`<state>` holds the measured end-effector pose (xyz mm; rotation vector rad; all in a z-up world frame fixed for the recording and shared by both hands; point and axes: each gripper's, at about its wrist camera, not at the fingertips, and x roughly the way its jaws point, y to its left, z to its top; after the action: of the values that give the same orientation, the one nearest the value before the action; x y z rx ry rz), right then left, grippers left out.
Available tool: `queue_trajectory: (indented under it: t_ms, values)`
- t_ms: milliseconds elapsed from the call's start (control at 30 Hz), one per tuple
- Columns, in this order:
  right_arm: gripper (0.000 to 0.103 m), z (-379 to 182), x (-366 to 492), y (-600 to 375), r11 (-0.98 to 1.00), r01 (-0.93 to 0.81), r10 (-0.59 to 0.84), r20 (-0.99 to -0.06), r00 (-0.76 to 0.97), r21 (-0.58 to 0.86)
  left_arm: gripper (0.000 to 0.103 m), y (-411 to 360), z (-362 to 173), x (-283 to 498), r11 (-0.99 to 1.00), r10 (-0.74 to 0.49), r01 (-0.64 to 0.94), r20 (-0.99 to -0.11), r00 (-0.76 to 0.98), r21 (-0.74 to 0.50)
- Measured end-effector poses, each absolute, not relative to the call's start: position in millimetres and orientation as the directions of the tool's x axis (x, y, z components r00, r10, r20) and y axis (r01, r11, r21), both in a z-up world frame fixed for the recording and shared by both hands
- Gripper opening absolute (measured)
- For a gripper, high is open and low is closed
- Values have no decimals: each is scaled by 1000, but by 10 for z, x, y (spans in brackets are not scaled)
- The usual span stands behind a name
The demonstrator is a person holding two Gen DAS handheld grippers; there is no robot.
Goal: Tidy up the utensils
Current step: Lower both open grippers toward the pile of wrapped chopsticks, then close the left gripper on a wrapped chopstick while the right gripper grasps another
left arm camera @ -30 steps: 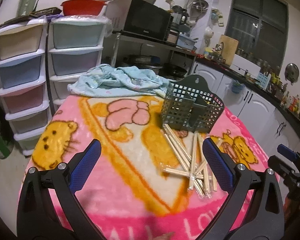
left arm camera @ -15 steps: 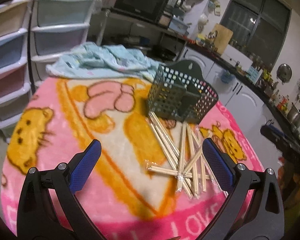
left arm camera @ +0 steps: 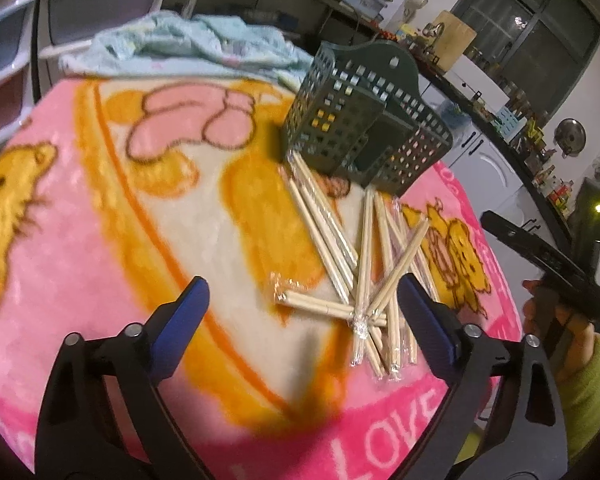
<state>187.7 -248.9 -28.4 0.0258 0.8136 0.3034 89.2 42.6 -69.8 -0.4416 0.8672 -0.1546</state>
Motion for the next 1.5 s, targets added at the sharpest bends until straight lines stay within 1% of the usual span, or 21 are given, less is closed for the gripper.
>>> queue_trajectory:
  t_ms: [67,133,200,300,400,667,833,867,933,1033,1067,1100,1133,1200,1267,1300,1500]
  values:
    - [97,-379,1930,-2503,956,-247,280,-727,627,156,79,419,-747,898,893,-321,-48,-709,629,-447]
    - [97,-444,1963,-2496,956,-247,280,-737,615,157,72,417,-807,918,882,-343,-50,-713,612,-468]
    - [95,-510,1998,-2490,955,-248,284,-749,599,164,68,415,-869,948,867,-370,-57,-716,591,-495]
    - [87,-585,2060,-2471,951,-253,295,-766,571,178,65,404,-927,985,853,-390,-67,-717,578,-518]
    - [85,-649,2117,-2459,948,-252,307,-779,547,197,62,406,-980,1026,838,-411,-74,-714,567,-541]
    - [78,-797,2277,-2453,928,-224,371,-796,479,297,49,441,-1036,1093,828,-416,-83,-706,573,-555]
    - [72,-903,2424,-2462,912,-179,411,-801,435,370,33,471,-1048,1100,830,-413,-81,-706,575,-552]
    - [70,-918,2451,-2464,909,-173,417,-801,430,380,32,480,-1048,1100,830,-413,-80,-705,577,-552]
    - [67,-932,2501,-2468,903,-159,427,-798,425,399,26,481,-1052,1101,833,-410,-79,-706,577,-548]
    - [59,-942,2575,-2493,892,-136,446,-791,419,432,21,502,-1069,1109,833,-410,-78,-706,578,-548]
    - [55,-946,2593,-2499,890,-131,450,-789,418,438,20,504,-1071,1109,832,-412,-77,-705,578,-550]
    - [48,-947,2614,-2512,885,-125,456,-786,418,448,16,503,-1071,1113,832,-412,-76,-704,578,-549]
    - [44,-947,2631,-2524,881,-121,463,-783,415,457,15,507,-1072,1111,832,-414,-74,-703,578,-550]
    - [27,-956,2663,-2552,871,-114,479,-777,408,477,13,518,-1068,1106,830,-417,-70,-699,581,-553]
    - [18,-962,2674,-2559,864,-110,490,-772,404,491,8,527,-1052,1099,830,-416,-67,-695,586,-554]
    - [15,-956,2671,-2563,864,-110,490,-770,408,492,6,528,-1041,1092,832,-416,-62,-693,589,-552]
    - [11,-820,2608,-2567,848,-134,514,-733,445,513,3,565,-963,1081,833,-418,-43,-678,604,-552]
